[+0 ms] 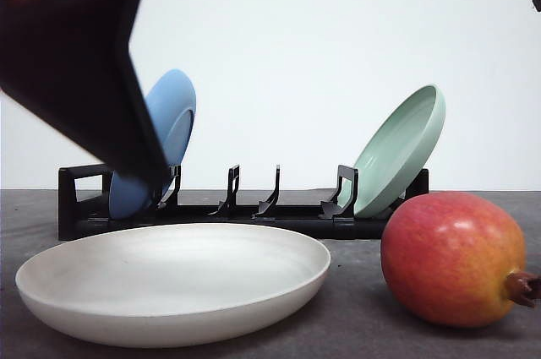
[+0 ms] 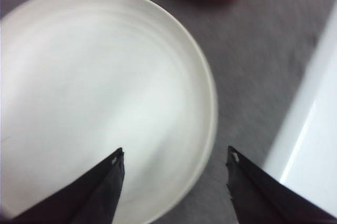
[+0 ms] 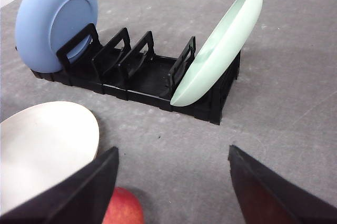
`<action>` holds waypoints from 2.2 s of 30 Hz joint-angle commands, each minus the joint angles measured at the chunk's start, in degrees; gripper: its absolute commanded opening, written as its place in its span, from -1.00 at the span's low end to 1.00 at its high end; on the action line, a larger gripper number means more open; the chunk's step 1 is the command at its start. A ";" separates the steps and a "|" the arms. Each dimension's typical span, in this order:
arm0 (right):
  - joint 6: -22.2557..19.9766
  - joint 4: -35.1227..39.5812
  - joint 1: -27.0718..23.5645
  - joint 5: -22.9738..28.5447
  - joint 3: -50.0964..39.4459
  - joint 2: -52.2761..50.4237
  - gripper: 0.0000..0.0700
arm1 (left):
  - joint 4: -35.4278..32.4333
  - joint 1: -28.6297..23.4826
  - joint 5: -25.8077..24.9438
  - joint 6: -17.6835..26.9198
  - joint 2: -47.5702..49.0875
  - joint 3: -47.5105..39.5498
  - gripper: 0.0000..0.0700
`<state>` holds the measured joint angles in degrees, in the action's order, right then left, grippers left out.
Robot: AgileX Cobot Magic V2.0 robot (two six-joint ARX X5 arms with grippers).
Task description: Place pomegranate in white plate
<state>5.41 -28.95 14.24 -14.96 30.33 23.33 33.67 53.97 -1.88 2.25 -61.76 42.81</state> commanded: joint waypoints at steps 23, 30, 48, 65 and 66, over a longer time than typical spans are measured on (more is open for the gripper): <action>16.88 -6.88 0.32 -10.90 0.98 0.40 0.50 | 0.12 -43.07 -3.77 -7.96 20.82 -0.24 0.03; 18.60 -11.11 4.17 -10.59 1.17 6.47 0.53 | 0.65 -43.43 -3.74 -7.88 23.71 -0.25 0.03; 21.05 -6.72 26.50 13.75 6.25 31.99 0.89 | 1.25 -43.43 -3.68 -7.86 23.63 -0.26 0.01; 21.18 1.60 28.33 14.11 6.25 47.34 0.90 | 1.23 -43.43 -3.64 -7.42 23.58 -0.24 0.01; 21.18 1.61 28.33 13.54 6.25 47.69 0.86 | 1.21 -43.43 -3.64 -7.42 23.58 -0.24 0.01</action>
<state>26.00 -27.60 42.02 -1.26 35.77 70.24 35.36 10.61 -5.39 -5.41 -37.87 42.41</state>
